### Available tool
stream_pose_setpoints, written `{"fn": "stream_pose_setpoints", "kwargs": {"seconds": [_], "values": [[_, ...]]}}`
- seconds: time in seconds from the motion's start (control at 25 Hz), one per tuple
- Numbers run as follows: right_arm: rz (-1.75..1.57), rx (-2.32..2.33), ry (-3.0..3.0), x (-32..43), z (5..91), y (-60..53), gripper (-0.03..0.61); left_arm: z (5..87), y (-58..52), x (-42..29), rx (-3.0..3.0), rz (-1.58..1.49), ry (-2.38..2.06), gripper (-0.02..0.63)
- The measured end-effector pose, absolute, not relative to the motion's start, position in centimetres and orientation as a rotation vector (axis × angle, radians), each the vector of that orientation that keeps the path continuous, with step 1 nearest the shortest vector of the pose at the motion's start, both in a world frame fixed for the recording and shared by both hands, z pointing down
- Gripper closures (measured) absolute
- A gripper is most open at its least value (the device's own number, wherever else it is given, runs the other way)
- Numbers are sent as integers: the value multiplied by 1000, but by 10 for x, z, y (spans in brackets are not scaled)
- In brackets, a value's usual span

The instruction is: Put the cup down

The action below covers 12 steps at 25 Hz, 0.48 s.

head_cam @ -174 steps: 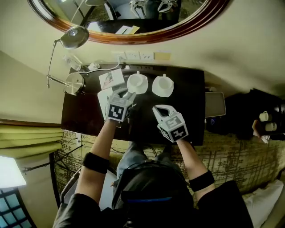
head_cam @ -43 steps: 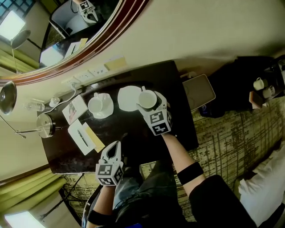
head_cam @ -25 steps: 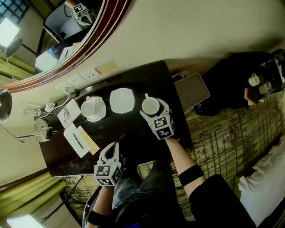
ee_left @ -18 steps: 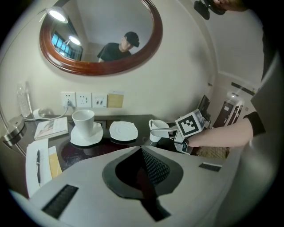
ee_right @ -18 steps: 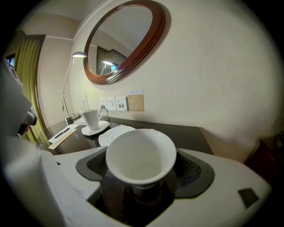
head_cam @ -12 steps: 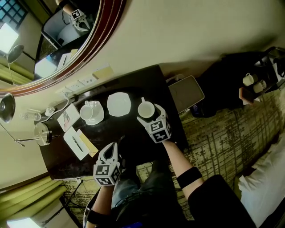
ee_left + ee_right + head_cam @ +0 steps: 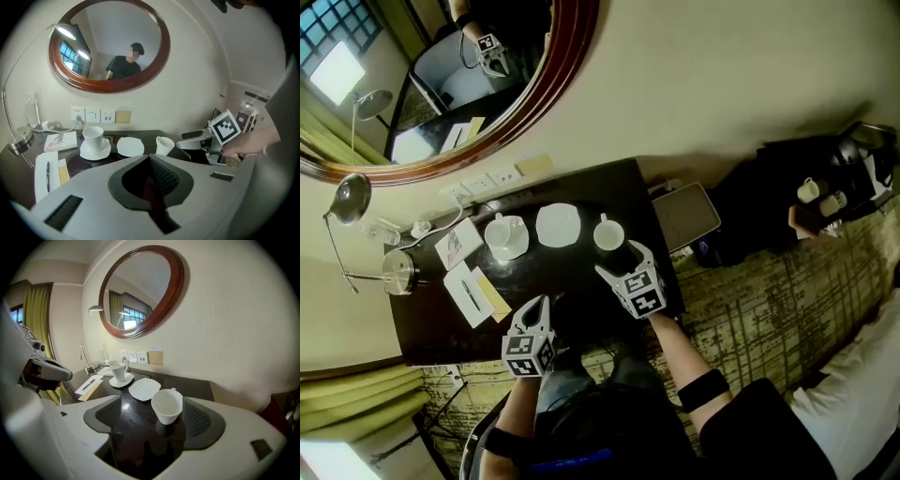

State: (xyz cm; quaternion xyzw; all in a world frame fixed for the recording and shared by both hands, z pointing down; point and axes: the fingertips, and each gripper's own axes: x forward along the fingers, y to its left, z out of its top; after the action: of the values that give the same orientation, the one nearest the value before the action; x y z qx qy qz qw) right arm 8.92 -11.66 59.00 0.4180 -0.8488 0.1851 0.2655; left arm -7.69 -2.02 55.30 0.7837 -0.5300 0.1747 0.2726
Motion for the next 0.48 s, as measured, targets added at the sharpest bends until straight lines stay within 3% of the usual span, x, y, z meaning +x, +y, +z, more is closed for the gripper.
{"fn": "stream_pose_setpoints", "kwargs": {"seconds": [0.08,0.48], "values": [[507,1098,-2311,86,578,-102,184,547,-20,-76,2119,459,-1436,614],[456,1098,-2394,73,517,-59,478,526,-14,-77,2183,412,-1465,614]]}}
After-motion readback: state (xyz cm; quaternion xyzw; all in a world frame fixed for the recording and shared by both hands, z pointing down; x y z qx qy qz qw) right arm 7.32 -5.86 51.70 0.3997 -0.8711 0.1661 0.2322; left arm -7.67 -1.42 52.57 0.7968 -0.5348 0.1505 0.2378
